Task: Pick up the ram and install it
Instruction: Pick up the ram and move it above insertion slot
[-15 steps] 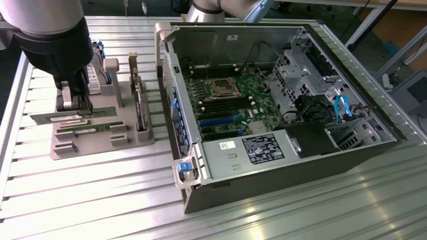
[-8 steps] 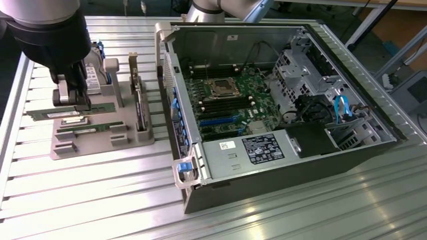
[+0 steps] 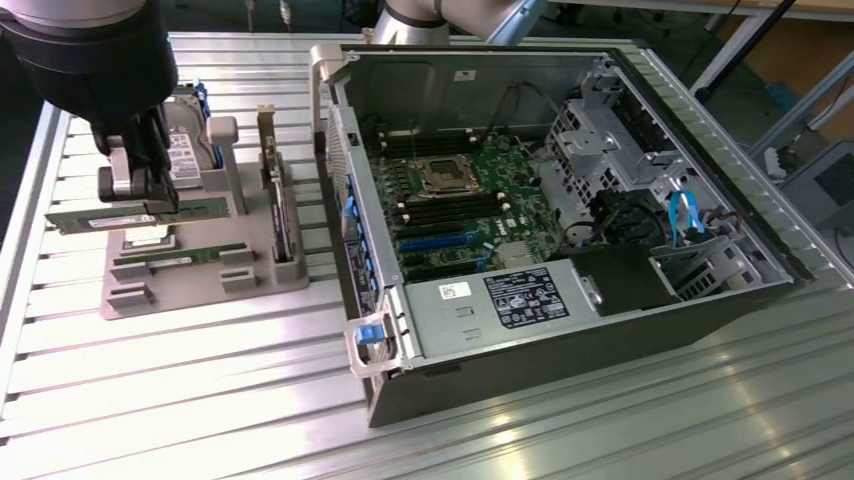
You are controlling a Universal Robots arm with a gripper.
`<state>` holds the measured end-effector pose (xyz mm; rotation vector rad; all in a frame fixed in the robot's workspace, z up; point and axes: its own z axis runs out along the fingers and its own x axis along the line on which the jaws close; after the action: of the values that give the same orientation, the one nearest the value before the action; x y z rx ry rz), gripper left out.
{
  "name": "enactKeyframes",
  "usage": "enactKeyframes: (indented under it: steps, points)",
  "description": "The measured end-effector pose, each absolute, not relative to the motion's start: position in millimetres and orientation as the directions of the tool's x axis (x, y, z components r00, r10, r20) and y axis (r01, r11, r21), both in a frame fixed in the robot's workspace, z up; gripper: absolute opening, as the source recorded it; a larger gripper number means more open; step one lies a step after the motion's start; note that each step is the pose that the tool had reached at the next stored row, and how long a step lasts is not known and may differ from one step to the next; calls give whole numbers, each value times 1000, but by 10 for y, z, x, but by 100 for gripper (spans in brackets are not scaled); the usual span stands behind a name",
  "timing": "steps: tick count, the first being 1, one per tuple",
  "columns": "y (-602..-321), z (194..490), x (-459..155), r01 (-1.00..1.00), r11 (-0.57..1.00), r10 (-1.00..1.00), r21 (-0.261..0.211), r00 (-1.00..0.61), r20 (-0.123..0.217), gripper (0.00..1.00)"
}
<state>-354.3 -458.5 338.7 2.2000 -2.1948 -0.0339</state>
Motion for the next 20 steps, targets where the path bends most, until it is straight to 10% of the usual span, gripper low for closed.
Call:
enactKeyframes:
  steps: [20]
  points:
    - [-4586, 3814, -3544, -999, -2, -1000, 39, 3, 8, 12]
